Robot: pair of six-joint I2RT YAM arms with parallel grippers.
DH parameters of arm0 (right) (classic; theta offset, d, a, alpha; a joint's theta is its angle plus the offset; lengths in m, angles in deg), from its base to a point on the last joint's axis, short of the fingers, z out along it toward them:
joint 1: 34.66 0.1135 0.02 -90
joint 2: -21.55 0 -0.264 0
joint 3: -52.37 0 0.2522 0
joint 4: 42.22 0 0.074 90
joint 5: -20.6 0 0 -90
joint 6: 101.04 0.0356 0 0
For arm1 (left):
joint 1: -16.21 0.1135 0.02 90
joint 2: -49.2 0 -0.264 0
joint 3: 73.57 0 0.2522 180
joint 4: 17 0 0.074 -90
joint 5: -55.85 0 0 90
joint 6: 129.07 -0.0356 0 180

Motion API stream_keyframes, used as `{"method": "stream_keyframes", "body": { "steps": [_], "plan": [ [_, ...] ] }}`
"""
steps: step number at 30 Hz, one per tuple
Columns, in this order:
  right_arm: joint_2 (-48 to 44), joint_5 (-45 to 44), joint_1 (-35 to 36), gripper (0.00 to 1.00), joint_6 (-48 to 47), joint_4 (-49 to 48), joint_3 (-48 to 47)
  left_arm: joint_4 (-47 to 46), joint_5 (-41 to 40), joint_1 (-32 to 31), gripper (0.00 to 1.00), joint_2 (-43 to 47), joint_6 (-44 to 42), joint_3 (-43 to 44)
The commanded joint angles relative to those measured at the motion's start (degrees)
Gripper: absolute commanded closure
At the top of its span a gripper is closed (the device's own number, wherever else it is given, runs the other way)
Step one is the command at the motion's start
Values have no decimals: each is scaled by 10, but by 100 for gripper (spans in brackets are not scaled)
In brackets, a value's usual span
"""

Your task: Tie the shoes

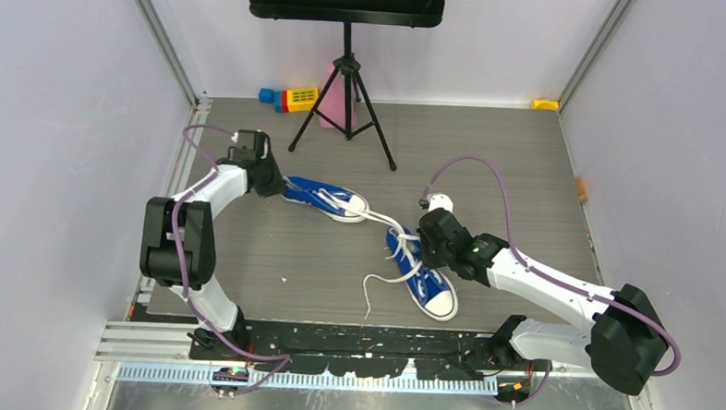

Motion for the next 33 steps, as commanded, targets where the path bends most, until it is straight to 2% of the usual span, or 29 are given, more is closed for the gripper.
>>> {"method": "stream_keyframes", "body": {
  "steps": [1, 6, 11, 15, 16, 20, 24, 27, 31, 33],
  "plan": [
    [-28, -146, -4, 100, 52, 39, -25, -10, -37, 58, 100, 21, -17, 10],
    [-42, -191, -45, 100, 82, 82, -34, -4, -38, 115, 100, 26, -18, 10],
    [-56, -107, -118, 100, 100, 73, -41, 9, -95, 140, 100, 48, -16, 6],
    [-48, -66, -131, 100, 107, 61, -69, 19, -114, 144, 99, 70, -12, 3],
    [-42, -58, -131, 100, 110, 62, -80, 22, -112, 145, 95, 77, -9, 3],
    [-33, -21, -131, 100, 108, 61, -125, 32, -67, 140, 65, 112, -3, -11],
    [-37, 1, -131, 100, 88, 61, -167, 37, -46, 106, 45, 175, -8, -37],
    [-42, 18, -132, 100, 86, 65, -195, 28, -4, 70, 41, 227, -9, -60],
    [-61, 18, -132, 100, 95, 66, -216, 20, 31, -5, 41, 280, -22, -73],
    [-75, 16, -133, 100, 103, 67, -220, -3, 76, -37, 42, 301, -28, -84]
  ]
}}
